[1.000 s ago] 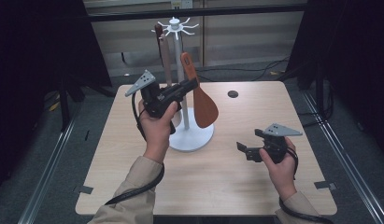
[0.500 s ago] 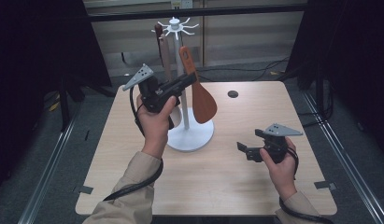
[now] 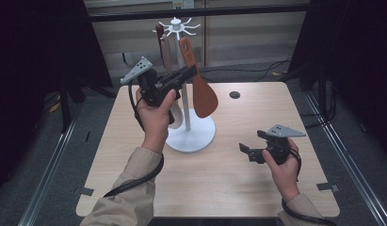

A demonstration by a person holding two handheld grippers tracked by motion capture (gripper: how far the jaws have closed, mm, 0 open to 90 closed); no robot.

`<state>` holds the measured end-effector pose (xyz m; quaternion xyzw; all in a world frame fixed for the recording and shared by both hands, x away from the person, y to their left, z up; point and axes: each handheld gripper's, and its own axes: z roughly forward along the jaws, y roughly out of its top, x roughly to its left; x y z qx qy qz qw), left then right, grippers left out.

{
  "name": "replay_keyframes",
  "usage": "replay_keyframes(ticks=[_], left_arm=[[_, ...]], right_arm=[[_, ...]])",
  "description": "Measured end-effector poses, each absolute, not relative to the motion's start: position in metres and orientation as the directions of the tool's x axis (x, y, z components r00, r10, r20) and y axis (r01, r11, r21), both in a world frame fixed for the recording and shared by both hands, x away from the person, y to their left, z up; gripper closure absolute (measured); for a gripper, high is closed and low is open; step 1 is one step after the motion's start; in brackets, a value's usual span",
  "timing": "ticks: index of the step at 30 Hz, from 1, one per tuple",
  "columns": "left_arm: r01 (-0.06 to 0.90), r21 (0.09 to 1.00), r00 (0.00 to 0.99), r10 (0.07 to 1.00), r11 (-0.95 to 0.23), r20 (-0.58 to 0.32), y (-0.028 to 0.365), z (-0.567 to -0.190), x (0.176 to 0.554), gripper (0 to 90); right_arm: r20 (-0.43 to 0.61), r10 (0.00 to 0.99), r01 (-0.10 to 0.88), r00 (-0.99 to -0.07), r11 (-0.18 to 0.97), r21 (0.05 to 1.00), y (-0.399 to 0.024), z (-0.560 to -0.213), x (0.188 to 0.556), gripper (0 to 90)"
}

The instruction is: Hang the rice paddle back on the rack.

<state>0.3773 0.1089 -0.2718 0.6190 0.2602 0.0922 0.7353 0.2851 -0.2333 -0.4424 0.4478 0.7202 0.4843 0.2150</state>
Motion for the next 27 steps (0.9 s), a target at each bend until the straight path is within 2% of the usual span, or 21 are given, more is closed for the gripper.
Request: replay_keyframes(ticks=[27], left_arm=[[0.196, 0.934, 0.805, 0.495, 0.299, -0.327, 0.118, -0.278, 0.387, 80.5]], right_arm=[[0.129, 0.854, 0.438, -0.504, 0.124, 0.89, -0.235, -0.442, 0.285, 9.2]])
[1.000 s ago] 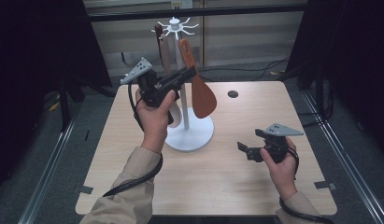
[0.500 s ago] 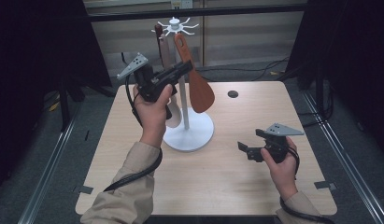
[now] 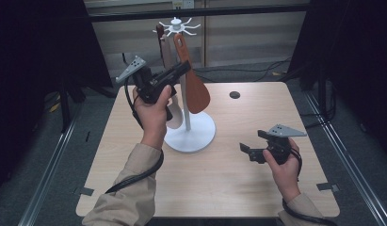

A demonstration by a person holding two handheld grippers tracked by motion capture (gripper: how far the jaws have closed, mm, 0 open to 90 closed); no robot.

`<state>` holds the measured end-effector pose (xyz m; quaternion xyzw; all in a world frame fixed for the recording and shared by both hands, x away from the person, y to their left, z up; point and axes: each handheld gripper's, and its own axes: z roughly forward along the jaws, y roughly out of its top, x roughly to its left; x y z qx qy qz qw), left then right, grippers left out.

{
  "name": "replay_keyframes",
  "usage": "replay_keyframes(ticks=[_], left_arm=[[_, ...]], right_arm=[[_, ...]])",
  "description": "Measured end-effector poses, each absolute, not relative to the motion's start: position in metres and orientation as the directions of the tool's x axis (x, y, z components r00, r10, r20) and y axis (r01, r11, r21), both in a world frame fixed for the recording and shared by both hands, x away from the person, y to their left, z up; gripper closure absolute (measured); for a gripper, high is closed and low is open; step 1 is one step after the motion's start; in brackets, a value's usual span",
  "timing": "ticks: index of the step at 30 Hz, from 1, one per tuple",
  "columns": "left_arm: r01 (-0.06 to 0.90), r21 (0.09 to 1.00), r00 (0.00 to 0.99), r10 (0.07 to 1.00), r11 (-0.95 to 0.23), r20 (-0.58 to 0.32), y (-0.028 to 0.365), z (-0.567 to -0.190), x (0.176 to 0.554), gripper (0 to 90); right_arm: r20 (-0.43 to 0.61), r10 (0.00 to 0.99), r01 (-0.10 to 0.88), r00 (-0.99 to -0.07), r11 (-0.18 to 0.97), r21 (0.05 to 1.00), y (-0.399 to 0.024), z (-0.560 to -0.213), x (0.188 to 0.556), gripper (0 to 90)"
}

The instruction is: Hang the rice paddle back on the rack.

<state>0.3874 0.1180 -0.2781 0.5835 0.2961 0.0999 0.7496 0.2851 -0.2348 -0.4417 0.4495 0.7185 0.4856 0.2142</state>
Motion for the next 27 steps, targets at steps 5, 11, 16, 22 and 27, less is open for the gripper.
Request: replay_keyframes(ticks=[5, 11, 16, 22, 27], left_arm=[[0.194, 0.93, 0.787, 0.516, 0.313, -0.338, 0.122, -0.285, 0.386, 75.6], [0.193, 0.929, 0.778, 0.528, 0.316, -0.341, 0.126, -0.292, 0.385, 74.1], [0.181, 0.935, 0.777, 0.538, 0.306, -0.327, 0.125, -0.295, 0.381, 72.4], [0.181, 0.938, 0.772, 0.548, 0.296, -0.322, 0.123, -0.3, 0.378, 71.1], [0.182, 0.941, 0.77, 0.554, 0.284, -0.316, 0.122, -0.305, 0.375, 69.2]], right_arm=[[0.126, 0.851, 0.436, -0.511, 0.13, 0.89, -0.234, -0.442, 0.285, 9.2], [0.128, 0.851, 0.44, -0.51, 0.13, 0.889, -0.234, -0.442, 0.285, 9.2], [0.125, 0.849, 0.437, -0.513, 0.133, 0.889, -0.235, -0.443, 0.286, 9.2], [0.128, 0.851, 0.439, -0.509, 0.129, 0.889, -0.235, -0.443, 0.286, 9.2], [0.129, 0.851, 0.44, -0.509, 0.129, 0.889, -0.236, -0.443, 0.286, 9.2]])
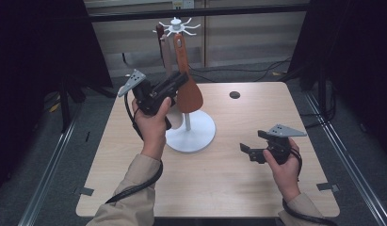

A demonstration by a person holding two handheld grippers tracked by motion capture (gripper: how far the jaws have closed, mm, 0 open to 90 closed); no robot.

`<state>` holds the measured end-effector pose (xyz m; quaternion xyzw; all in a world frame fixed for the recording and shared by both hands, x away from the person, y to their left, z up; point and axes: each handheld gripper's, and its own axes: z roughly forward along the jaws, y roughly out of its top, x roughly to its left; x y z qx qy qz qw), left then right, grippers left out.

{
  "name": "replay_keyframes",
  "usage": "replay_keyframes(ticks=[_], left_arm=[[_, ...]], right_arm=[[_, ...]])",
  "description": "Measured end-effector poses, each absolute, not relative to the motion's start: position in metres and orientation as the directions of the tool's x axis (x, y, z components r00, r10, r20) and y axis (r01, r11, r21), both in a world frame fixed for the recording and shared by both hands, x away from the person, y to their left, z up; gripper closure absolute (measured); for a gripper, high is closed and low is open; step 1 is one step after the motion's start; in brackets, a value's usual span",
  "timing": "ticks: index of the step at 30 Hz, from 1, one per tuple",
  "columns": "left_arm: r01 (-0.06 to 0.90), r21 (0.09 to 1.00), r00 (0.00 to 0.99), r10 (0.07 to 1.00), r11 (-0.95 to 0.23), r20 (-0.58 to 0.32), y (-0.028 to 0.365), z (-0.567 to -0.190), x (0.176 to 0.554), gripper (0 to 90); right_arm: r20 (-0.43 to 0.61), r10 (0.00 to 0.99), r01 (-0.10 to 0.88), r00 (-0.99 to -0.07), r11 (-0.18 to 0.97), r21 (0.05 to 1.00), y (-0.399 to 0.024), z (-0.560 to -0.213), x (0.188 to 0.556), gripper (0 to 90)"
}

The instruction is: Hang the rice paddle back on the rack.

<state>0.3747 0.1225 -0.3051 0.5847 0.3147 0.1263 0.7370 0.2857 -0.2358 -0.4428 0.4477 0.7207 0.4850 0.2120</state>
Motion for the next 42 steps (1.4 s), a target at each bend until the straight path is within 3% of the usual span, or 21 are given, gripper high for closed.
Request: replay_keyframes(ticks=[18, 28, 34, 42], left_arm=[[0.177, 0.947, 0.752, 0.584, 0.267, -0.305, 0.126, -0.322, 0.358, 56.1], [0.165, 0.956, 0.752, 0.596, 0.242, -0.281, 0.13, -0.329, 0.351, 42.1], [0.16, 0.964, 0.734, 0.627, 0.214, -0.261, 0.129, -0.335, 0.346, 28.8], [0.159, 0.97, 0.727, 0.643, 0.183, -0.241, 0.129, -0.346, 0.342, 22.0]], right_arm=[[0.122, 0.849, 0.439, -0.514, 0.139, 0.888, -0.233, -0.442, 0.283, 9.2], [0.125, 0.843, 0.436, -0.524, 0.139, 0.889, -0.229, -0.441, 0.283, 9.2], [0.11, 0.845, 0.441, -0.523, 0.158, 0.884, -0.23, -0.443, 0.284, 9.2], [0.104, 0.845, 0.435, -0.524, 0.161, 0.886, -0.231, -0.443, 0.284, 9.2]])
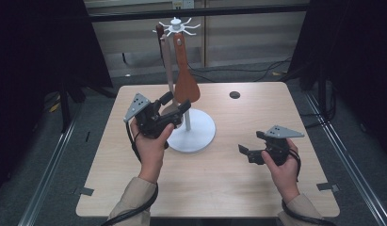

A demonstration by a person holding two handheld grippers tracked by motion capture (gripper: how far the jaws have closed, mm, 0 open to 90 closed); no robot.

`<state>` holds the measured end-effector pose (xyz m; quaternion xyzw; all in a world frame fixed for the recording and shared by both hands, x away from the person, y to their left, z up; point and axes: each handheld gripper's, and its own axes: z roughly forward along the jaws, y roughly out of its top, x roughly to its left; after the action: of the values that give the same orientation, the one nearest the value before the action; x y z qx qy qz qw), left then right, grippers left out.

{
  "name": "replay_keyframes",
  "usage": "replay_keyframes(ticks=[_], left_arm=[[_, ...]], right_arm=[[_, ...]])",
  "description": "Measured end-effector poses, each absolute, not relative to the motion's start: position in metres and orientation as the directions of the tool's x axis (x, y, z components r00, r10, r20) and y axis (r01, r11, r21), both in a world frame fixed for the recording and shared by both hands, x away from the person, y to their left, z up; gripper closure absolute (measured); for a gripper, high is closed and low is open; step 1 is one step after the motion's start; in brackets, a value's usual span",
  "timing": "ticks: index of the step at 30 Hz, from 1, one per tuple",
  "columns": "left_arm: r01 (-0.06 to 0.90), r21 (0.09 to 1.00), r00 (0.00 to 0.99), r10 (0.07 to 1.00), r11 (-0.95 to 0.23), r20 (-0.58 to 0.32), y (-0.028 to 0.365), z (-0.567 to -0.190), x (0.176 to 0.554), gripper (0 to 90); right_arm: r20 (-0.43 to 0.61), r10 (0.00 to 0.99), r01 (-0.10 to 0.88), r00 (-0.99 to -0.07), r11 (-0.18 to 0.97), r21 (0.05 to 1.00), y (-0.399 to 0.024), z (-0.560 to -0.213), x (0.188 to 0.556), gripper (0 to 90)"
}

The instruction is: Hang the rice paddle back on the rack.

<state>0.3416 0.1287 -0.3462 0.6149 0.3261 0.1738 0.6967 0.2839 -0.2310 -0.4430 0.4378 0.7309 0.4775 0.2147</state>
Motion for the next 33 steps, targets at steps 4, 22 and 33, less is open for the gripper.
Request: replay_keyframes(ticks=[4, 22, 33], left_arm=[[0.168, 0.968, 0.729, 0.638, 0.185, -0.248, 0.128, -0.351, 0.339, 20.7], [0.202, 0.967, 0.763, 0.594, 0.157, -0.256, 0.128, -0.37, 0.327, 17.6], [0.218, 0.97, 0.787, 0.567, 0.11, -0.241, 0.128, -0.382, 0.321, 15.3]], right_arm=[[0.104, 0.844, 0.436, -0.525, 0.162, 0.885, -0.23, -0.442, 0.284, 9.2], [0.102, 0.841, 0.437, -0.531, 0.169, 0.884, -0.228, -0.444, 0.284, 9.2], [0.104, 0.84, 0.441, -0.533, 0.171, 0.881, -0.228, -0.445, 0.284, 9.2]])
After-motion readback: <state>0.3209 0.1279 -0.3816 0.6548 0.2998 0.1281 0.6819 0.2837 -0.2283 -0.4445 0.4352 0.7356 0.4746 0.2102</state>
